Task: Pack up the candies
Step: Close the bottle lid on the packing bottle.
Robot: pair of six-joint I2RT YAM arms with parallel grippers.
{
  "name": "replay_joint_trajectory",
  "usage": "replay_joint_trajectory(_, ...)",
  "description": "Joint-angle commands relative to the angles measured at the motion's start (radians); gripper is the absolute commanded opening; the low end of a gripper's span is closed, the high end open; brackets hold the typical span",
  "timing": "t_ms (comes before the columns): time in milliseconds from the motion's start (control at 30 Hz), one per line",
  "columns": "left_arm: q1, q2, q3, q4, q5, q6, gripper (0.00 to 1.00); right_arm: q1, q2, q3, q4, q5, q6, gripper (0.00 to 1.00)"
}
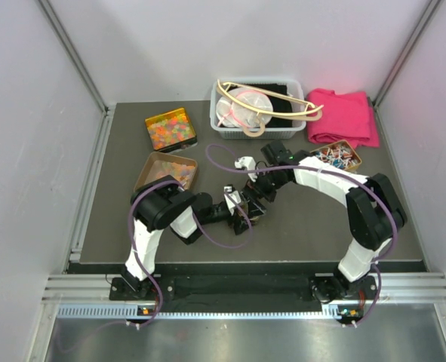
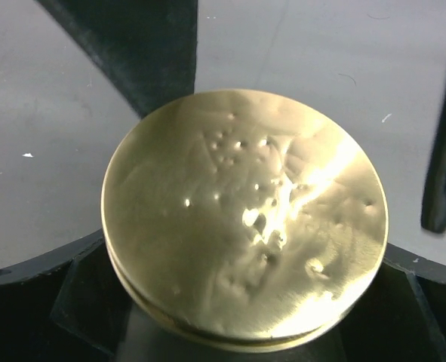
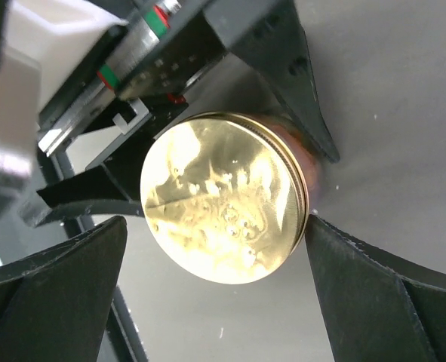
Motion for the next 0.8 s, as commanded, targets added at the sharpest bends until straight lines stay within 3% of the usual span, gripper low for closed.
replay_joint_trajectory(0,0.011,0.025,0.011,0.243,-0.056,-0.025,0.99,-0.028,0.016,0.031,-0.085,-0.114,0.042,0.99)
replay_joint_trajectory(367,0.011,0.027,0.012,0.243,-0.052,-0.025,0.99,-0.050,0.054,0.025,0.036,0.053,0.171,0.99)
replay_joint_trajectory(767,0.011,0.027,0.012,0.243,-0.050,-0.025,0.99,-0.113,0.065,0.074,-0.036,-0.132,0.157,0.99)
